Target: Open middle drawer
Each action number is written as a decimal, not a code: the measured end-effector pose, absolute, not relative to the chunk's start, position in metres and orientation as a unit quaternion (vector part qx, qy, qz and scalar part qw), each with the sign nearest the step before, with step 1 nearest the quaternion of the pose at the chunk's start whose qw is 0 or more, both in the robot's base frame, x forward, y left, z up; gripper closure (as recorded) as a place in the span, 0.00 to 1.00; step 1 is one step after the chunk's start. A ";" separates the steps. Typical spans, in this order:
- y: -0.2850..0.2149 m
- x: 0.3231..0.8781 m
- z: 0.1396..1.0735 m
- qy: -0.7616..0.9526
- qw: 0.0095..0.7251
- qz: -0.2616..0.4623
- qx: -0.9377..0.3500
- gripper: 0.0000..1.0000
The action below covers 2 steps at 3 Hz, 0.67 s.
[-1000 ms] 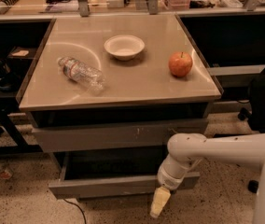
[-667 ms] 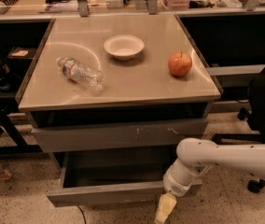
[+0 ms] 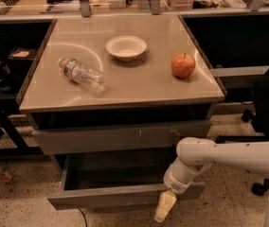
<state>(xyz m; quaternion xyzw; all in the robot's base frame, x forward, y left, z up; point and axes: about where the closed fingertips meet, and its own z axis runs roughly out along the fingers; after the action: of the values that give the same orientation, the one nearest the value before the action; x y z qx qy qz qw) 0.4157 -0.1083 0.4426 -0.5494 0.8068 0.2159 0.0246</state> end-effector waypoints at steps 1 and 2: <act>-0.108 0.425 0.429 0.808 0.021 0.212 -0.549 0.00; -0.110 0.417 0.416 0.811 -0.005 0.213 -0.545 0.00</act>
Offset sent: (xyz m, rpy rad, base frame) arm -0.0077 -0.0041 -0.0413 -0.0786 0.0983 0.0010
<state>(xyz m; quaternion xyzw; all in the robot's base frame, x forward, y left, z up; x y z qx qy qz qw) 0.4167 -0.1098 0.4159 -0.5455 0.8107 0.2127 -0.0047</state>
